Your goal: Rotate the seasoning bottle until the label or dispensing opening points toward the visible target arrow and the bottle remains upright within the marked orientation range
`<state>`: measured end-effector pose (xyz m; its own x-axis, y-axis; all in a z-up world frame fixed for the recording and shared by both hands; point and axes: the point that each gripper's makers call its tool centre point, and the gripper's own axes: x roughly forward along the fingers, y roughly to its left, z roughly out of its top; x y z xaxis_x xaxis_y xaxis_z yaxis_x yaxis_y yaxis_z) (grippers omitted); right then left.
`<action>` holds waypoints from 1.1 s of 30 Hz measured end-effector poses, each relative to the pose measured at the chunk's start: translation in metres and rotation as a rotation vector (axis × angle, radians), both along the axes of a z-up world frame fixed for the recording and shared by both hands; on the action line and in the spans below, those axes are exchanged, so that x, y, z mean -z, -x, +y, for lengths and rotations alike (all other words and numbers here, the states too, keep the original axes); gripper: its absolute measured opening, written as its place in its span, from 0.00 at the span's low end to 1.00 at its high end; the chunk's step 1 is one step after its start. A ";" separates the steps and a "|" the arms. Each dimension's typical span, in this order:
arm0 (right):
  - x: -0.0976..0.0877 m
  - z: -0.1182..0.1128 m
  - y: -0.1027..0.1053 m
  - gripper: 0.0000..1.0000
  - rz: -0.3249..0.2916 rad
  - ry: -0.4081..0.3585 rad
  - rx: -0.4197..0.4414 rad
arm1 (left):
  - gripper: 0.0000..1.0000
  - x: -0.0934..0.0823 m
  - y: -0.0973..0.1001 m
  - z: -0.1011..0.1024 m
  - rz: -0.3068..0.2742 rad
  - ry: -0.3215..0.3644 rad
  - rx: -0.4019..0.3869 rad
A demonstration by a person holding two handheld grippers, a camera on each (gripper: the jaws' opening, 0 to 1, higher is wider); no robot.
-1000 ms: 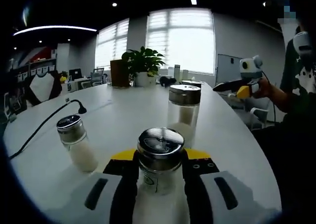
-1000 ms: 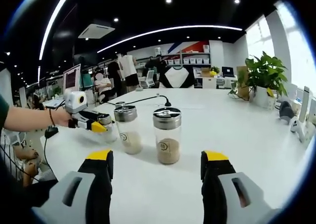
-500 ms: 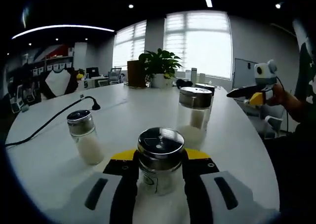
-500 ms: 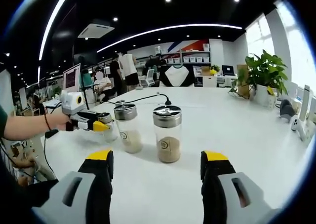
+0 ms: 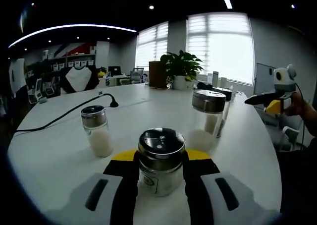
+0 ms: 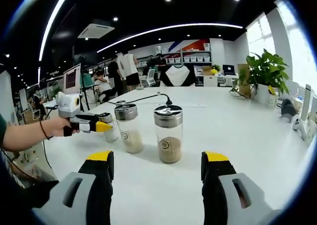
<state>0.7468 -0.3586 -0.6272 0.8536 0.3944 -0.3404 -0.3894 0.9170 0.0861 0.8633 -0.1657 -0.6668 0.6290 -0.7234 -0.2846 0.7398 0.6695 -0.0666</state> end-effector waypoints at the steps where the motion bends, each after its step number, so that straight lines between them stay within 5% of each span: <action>1: 0.000 0.000 0.000 0.73 0.000 -0.001 0.000 | 0.36 0.000 0.000 0.000 0.000 0.000 -0.010; 33: 0.004 0.004 0.000 0.74 0.013 -0.004 -0.005 | 0.36 0.000 0.001 0.010 -0.023 0.029 -0.375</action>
<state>0.7470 -0.3543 -0.6307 0.8472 0.4000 -0.3497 -0.3928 0.9147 0.0945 0.8622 -0.1552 -0.6673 0.8579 -0.4488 -0.2500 0.4448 0.8924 -0.0756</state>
